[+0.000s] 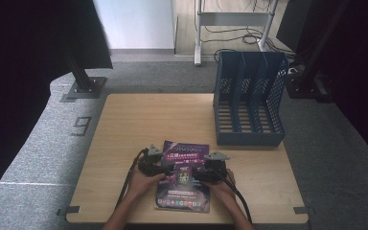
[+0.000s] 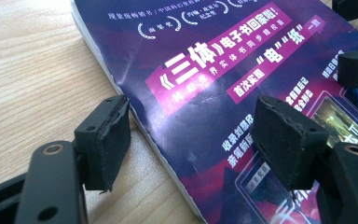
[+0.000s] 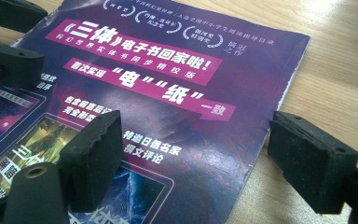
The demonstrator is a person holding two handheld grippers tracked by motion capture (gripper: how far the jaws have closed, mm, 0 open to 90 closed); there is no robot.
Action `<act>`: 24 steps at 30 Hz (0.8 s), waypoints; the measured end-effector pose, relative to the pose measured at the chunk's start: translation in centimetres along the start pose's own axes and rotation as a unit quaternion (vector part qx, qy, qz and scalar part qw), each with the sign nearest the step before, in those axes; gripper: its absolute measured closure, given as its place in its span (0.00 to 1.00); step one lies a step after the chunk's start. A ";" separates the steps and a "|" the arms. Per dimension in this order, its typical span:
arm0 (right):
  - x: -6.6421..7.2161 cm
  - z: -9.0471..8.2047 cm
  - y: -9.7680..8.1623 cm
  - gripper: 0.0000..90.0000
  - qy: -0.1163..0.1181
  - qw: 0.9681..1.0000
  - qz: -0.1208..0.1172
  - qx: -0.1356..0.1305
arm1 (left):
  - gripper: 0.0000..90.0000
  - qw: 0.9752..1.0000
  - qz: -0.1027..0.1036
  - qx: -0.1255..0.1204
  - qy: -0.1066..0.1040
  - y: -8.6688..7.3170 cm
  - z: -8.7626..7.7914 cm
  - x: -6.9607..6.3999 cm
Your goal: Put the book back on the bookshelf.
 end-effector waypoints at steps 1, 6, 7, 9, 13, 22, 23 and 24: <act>0.0 0.0 0.0 0.20 0.000 1.000 0.000 0.000 | 0.31 1.000 -0.001 0.001 0.000 0.0 0.0 0.0; 0.0 0.0 0.0 0.20 0.000 1.000 0.000 0.000 | 0.30 1.000 -0.008 0.003 -0.003 0.1 0.2 0.2; 0.0 0.0 0.0 0.20 0.000 1.000 0.000 0.000 | 0.30 1.000 -0.008 0.003 -0.003 0.1 0.2 0.2; 0.0 0.0 0.0 0.20 0.000 1.000 0.000 0.000 | 0.30 1.000 -0.009 0.003 -0.003 0.1 0.2 0.2; 0.0 0.0 0.0 0.20 0.000 1.000 0.000 0.000 | 0.28 1.000 -0.008 0.005 -0.004 0.1 0.2 0.0; 0.0 0.0 0.0 0.20 0.000 1.000 0.000 0.000 | 0.28 0.999 -0.028 -0.004 -0.021 0.3 -0.3 0.0; 0.0 0.0 0.0 0.20 0.000 1.000 0.000 0.000 | 0.29 0.999 -0.031 -0.012 -0.025 0.5 -0.6 0.0; 0.0 0.0 0.0 0.20 0.000 1.000 0.000 0.000 | 0.29 0.999 -0.031 -0.012 -0.025 0.5 -0.6 0.0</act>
Point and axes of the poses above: each handheld gripper's, and its own axes: z roughly forward along the jaws, y roughly out of its top, x roughly to its left, the point moved 6 cm from there along z, roughly forward along the jaws, and after that the axes turned 13 degrees about y, right-handed, at the moved point
